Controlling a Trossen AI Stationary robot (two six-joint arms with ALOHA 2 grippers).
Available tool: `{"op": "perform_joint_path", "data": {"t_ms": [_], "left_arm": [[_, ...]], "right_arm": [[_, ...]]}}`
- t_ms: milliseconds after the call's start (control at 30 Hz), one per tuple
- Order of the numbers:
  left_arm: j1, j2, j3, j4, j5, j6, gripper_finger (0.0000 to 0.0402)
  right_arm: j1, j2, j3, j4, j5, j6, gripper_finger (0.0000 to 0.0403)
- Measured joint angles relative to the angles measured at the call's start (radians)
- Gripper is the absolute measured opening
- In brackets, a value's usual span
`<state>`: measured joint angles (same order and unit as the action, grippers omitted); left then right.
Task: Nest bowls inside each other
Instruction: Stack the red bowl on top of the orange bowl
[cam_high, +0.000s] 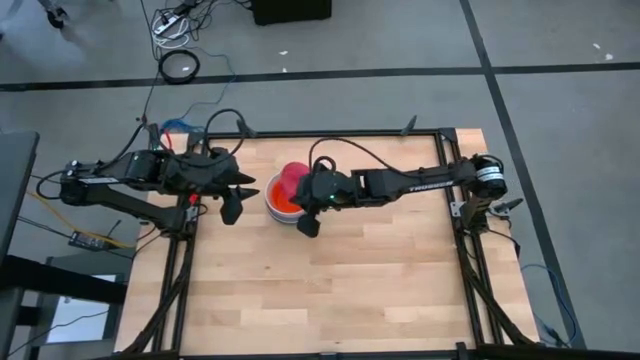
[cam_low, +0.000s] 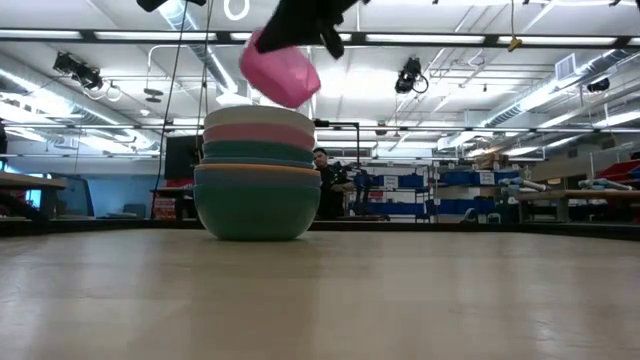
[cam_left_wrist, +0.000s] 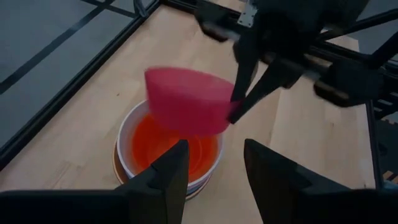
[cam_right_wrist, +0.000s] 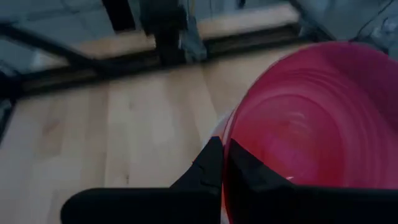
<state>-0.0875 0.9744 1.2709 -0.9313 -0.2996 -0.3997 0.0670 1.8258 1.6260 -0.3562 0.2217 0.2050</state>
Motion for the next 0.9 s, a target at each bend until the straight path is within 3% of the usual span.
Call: {"op": "perform_joint_path", "data": {"t_ms": [500, 700, 900], "left_arm": [[0.0, 0.0, 0.0, -0.001, 0.0, 0.001, 0.0162], [0.0, 0.0, 0.0, -0.003, 0.0, 0.001, 0.0162], [0.0, 0.0, 0.0, -0.003, 0.0, 0.002, 0.0162]], "right_arm": [[-0.056, 0.15, -0.003, 0.05, -0.073, 0.012, 0.0011], [-0.067, 0.171, -0.002, 0.007, -0.141, 0.054, 0.0065], [-0.063, 0.166, -0.003, -0.016, -0.143, 0.092, 0.0131]]}}
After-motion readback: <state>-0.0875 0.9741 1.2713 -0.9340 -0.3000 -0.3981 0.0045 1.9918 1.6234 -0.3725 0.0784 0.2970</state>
